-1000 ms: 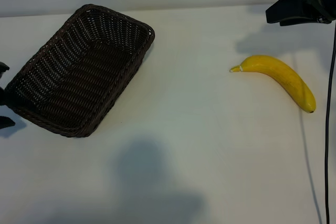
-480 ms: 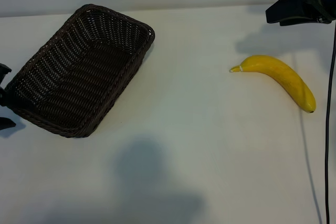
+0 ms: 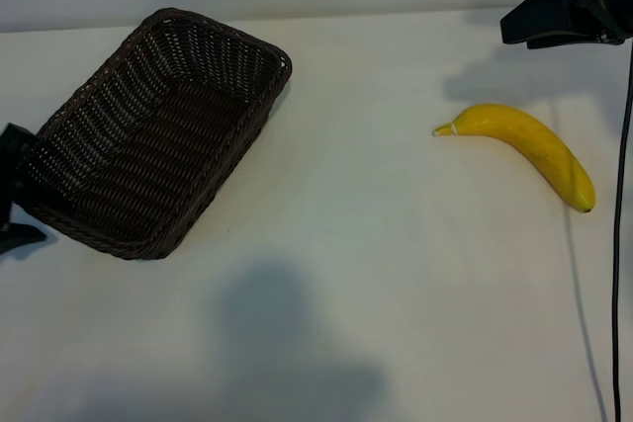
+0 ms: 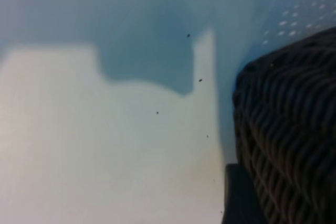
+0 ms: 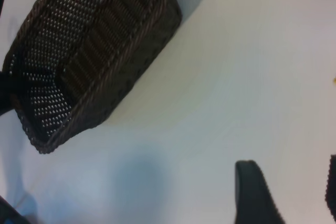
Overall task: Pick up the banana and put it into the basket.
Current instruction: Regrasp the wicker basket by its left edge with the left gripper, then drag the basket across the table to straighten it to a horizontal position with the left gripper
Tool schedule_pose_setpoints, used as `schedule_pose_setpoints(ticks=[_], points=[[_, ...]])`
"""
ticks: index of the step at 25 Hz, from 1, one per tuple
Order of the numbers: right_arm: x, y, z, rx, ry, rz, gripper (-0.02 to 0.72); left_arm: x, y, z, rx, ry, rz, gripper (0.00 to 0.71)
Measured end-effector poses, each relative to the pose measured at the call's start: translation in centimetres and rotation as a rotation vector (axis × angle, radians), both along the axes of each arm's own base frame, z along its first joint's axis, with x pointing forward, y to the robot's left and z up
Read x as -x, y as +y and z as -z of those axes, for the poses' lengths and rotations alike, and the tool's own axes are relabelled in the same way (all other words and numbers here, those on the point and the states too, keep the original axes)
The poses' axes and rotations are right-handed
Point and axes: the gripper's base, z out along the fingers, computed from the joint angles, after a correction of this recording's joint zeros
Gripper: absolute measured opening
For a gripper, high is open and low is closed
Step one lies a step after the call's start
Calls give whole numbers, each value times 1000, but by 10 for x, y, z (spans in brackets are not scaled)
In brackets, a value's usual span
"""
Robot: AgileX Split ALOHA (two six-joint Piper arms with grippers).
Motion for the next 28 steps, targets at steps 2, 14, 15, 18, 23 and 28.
schedule_pose_setpoints(ticks=[2, 14, 15, 18, 23, 28], points=[[0, 0, 0, 0, 0, 0, 363, -4, -3, 8, 10, 2, 14, 451], [0, 0, 0, 0, 0, 0, 363, -13, -4, 13, 6, -80, 44, 288], [0, 0, 0, 0, -1, -1, 363, -13, -4, 13, 5, -81, 47, 288], [0, 0, 0, 1, -2, 0, 363, -13, -5, 12, 11, -81, 60, 288], [0, 0, 0, 1, -3, 0, 363, -23, -13, -8, 106, -118, 238, 288], [0, 0, 0, 0, 1, -4, 363, -43, -18, -52, 223, -203, 440, 288]])
